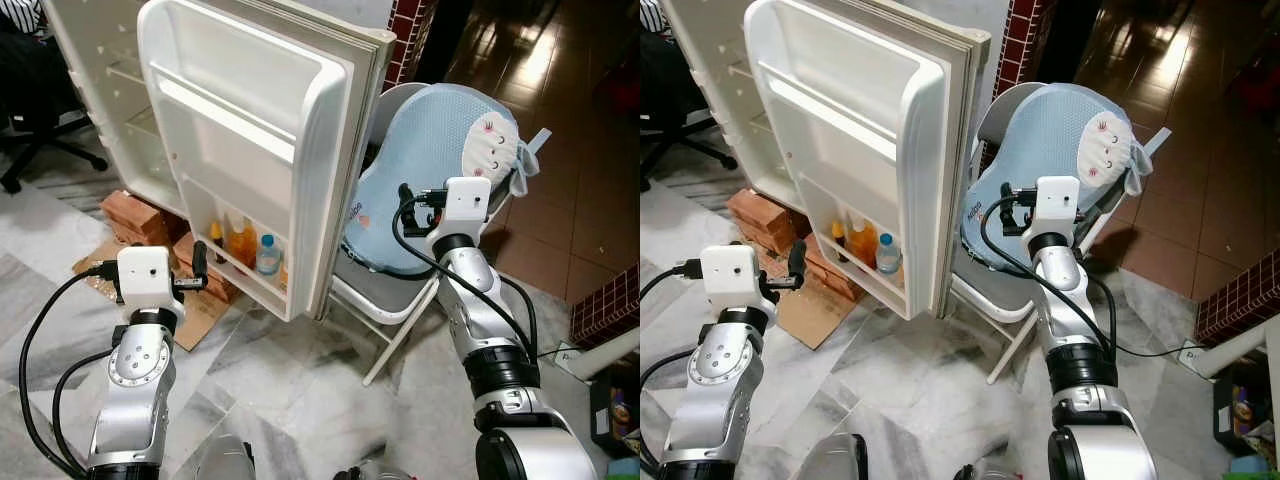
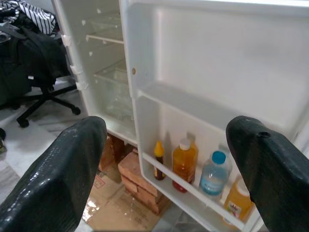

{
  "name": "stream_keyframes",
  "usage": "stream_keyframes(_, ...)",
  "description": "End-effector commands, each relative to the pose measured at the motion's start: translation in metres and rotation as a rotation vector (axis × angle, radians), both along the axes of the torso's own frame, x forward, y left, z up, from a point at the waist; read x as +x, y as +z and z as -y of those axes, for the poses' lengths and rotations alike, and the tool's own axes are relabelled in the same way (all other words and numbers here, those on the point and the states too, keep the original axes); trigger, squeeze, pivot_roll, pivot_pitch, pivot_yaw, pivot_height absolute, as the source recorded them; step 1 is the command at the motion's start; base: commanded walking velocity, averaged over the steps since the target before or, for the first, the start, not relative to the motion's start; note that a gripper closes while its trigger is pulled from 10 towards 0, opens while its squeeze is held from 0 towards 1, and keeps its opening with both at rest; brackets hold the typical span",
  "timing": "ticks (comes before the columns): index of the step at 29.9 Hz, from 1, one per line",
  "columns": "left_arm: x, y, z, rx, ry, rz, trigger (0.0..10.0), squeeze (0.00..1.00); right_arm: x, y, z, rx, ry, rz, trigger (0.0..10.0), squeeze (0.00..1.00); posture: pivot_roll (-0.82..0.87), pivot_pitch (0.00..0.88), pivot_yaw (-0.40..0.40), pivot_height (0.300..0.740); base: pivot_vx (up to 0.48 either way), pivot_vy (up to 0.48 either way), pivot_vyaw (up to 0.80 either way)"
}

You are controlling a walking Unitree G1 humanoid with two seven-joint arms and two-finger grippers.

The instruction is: Restocking fridge

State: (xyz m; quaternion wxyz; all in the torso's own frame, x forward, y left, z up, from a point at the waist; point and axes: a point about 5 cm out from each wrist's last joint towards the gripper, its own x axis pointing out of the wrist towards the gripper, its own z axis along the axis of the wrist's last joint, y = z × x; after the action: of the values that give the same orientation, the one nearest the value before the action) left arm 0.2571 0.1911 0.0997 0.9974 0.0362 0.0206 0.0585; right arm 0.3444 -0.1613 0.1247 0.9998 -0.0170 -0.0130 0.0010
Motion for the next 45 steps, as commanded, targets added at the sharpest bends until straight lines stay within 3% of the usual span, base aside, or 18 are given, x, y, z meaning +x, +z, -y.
stream_keyframes(1,-0.001,0.000,0.000,0.000,-0.005,0.004,10.0,0.00,-0.001,0.007,-0.002,0.001,0.021,0.028,10.0,0.00,0.04,0.052,-0.079,0.740,0.330,0.000,0.00)
stream_keyframes(17,0.001,-0.001,0.005,-0.017,-0.008,-0.013,10.0,0.00,-0.001,0.006,-0.005,-0.004,0.034,0.029,10.0,0.00,0.05,0.050,-0.080,0.740,0.214,0.000,0.14)
stream_keyframes(25,0.000,-0.004,-0.001,-0.004,0.042,-0.041,10.0,0.00,0.012,0.017,-0.009,0.052,-0.009,0.039,10.0,0.00,0.05,0.056,-0.076,0.740,0.000,0.000,0.00)
stream_keyframes(31,0.002,-0.004,-0.005,0.002,0.108,-0.053,10.0,0.00,0.029,0.040,-0.063,0.213,0.102,0.043,10.0,0.00,0.06,0.050,-0.073,0.740,0.000,0.000,0.00)
stream_keyframes(34,-0.003,-0.008,-0.015,-0.027,0.187,-0.086,10.0,0.00,0.032,0.053,-0.101,0.267,0.227,0.035,10.0,0.00,0.09,0.048,-0.085,0.740,0.000,0.000,0.00)
stream_keyframes(35,-0.003,-0.008,-0.015,-0.027,0.187,-0.086,10.0,0.00,0.032,0.053,-0.101,0.267,0.227,0.035,10.0,0.00,0.09,0.048,-0.085,0.740,0.000,0.000,0.00)
stream_keyframes(38,-0.015,-0.015,-0.027,-0.045,0.231,-0.125,10.0,0.00,0.031,0.058,-0.129,0.264,0.299,0.027,10.0,0.00,0.12,0.050,-0.102,0.740,0.000,0.000,0.00)
stream_keyframes(45,-0.020,-0.016,-0.031,-0.032,0.219,-0.147,10.0,0.00,0.029,0.064,-0.151,0.267,0.357,0.015,10.0,0.00,0.14,0.060,-0.117,0.740,0.000,0.000,0.00)
